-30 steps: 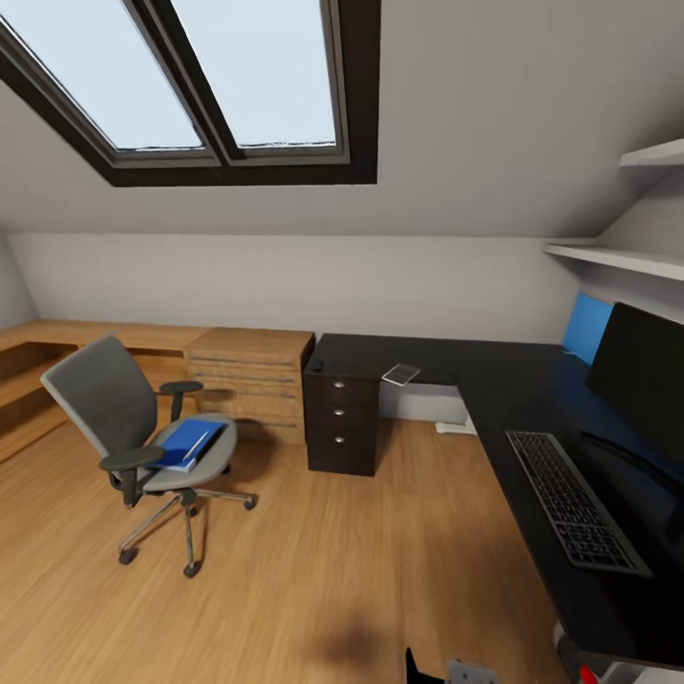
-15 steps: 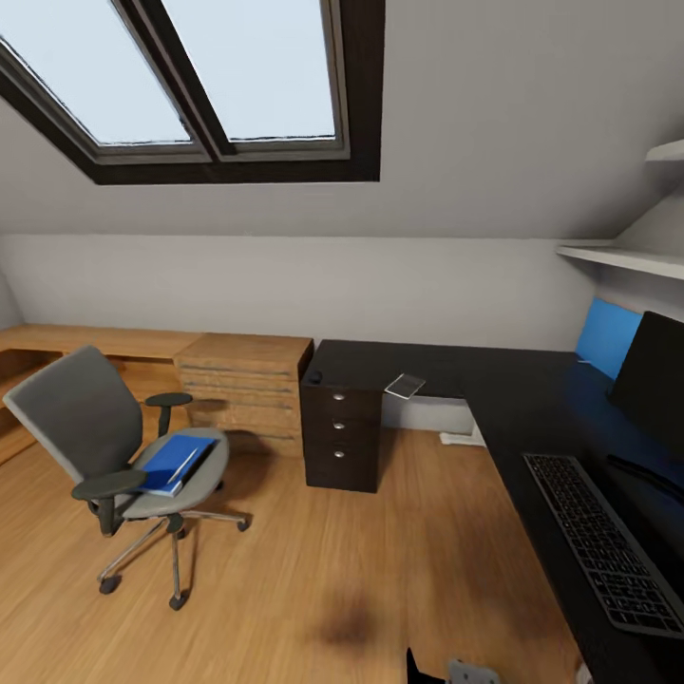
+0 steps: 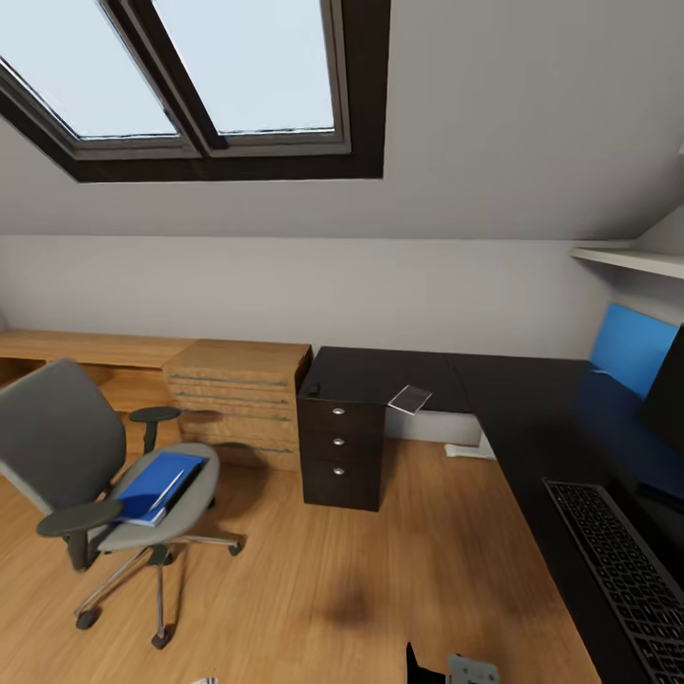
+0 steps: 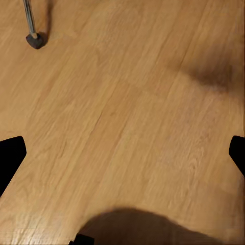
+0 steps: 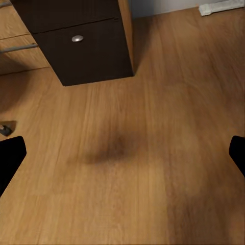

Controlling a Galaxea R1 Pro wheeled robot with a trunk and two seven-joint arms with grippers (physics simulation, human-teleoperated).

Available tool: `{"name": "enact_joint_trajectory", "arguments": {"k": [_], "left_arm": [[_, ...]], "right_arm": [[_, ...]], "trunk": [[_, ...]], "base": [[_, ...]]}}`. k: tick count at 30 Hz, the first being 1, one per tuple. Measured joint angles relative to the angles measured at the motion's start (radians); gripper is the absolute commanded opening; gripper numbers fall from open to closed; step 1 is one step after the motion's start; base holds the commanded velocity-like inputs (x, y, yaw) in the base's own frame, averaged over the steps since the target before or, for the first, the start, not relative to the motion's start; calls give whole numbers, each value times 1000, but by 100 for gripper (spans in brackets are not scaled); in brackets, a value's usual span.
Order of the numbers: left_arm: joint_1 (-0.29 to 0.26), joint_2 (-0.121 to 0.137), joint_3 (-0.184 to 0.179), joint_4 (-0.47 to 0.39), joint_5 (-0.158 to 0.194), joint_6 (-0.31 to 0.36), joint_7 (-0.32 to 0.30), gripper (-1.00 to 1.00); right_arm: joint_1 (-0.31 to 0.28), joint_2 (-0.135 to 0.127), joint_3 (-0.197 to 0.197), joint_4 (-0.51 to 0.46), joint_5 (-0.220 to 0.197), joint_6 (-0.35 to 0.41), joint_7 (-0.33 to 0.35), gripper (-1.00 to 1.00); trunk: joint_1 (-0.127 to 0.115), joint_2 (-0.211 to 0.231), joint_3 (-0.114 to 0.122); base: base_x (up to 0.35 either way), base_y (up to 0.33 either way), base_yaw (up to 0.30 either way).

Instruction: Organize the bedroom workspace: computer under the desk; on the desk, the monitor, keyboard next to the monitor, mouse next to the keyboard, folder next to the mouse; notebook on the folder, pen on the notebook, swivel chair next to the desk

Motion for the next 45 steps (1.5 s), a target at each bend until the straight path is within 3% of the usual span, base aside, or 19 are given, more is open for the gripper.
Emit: {"name": "enact_joint_trajectory", "arguments": {"k": [4, 8, 9, 12, 13, 14, 16, 17, 21, 28, 34, 45], "left_arm": [[0, 4, 0, -109, -40, -37, 3, 100], [0, 6, 4, -267, -59, 40, 7, 100], [0, 8, 12, -387, -65, 167, 10, 100], [0, 9, 44, -543, -69, 295, 26, 100], [-1, 6, 86, -689, -70, 440, 57, 100], [-1, 5, 96, -767, -68, 500, 67, 100], [-1, 4, 102, -809, -67, 547, 74, 100], [-1, 2, 108, -873, -66, 601, 82, 100], [-1, 1, 111, -913, -65, 627, 83, 100], [-1, 7, 116, -913, -69, 633, 82, 100], [-1, 2, 85, -912, -69, 632, 82, 100], [-1, 4, 81, -905, -69, 632, 83, 100]], "right_arm": [[-4, 2, -1, -164, 1, 47, -33, 100], [-8, 1, 1, -379, 8, 238, -137, 100], [-10, 2, 3, -510, 39, 445, -236, 100], [-26, 5, 7, -707, 81, 677, -325, 100], [-78, 14, 8, -798, 107, 889, -370, 100], [-161, 17, 8, -821, 115, 958, -379, 100], [-182, 18, 7, -828, 117, 1010, -385, 100], [-238, 21, 8, -826, 120, 1087, -393, 100], [-266, 21, 10, -800, 119, 1113, -398, 100], [-270, 22, 12, -783, 117, 1107, -399, 100], [-270, 23, 22, -782, 119, 1106, -396, 100], [-268, 25, 25, -776, 117, 1099, -395, 100]], "trunk": [[0, 0, 0], [0, 0, 0], [0, 0, 0], [0, 0, 0], [0, 0, 0], [0, 0, 0], [0, 0, 0], [0, 0, 0], [0, 0, 0], [0, 0, 0], [0, 0, 0], [0, 0, 0]], "base": [[321, 0, 0], [321, 0, 0], [321, 0, 0], [322, 0, 0], [323, 0, 0], [323, 0, 0], [324, 0, 0], [324, 0, 0], [324, 0, 0], [324, 0, 0], [324, 0, 0], [324, 0, 73]]}}
